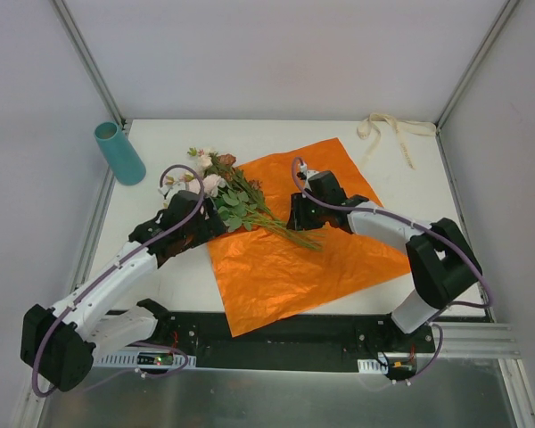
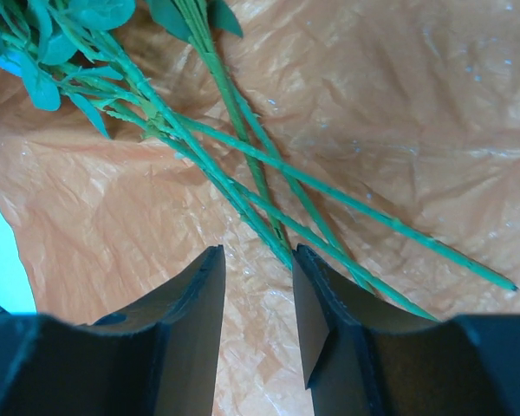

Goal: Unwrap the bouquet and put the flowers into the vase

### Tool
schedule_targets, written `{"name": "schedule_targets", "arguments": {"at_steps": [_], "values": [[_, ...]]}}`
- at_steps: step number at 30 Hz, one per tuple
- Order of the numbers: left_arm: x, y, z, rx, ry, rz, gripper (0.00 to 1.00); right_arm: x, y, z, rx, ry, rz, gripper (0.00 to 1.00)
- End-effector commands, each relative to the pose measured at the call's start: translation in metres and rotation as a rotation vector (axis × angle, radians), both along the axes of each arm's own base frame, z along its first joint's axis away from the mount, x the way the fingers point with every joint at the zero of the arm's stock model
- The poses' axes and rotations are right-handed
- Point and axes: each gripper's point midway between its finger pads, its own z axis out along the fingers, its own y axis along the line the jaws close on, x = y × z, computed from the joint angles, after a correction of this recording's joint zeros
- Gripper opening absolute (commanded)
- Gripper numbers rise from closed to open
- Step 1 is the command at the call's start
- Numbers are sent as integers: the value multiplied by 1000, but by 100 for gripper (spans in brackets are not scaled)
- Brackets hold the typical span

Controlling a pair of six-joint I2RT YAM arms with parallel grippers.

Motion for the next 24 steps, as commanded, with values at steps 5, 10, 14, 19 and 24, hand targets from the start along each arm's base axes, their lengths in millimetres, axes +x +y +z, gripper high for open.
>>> {"name": "schedule_targets", "arguments": {"at_steps": [5, 10, 14, 19, 24], "values": [[1, -23, 19, -183, 86, -133, 98, 9, 29, 3, 25, -28, 135, 42], [-2, -26, 8, -204, 118, -140, 96, 12, 29, -10, -15, -16, 160, 42], [-5, -25, -1, -218, 138, -125, 96, 14, 29, -17, -34, -17, 181, 41], [-5, -29, -7, -241, 160, -118, 94, 12, 31, -27, -49, -5, 212, 40], [-3, -32, -11, -253, 177, -121, 93, 13, 28, -31, -69, -15, 215, 38]]}}
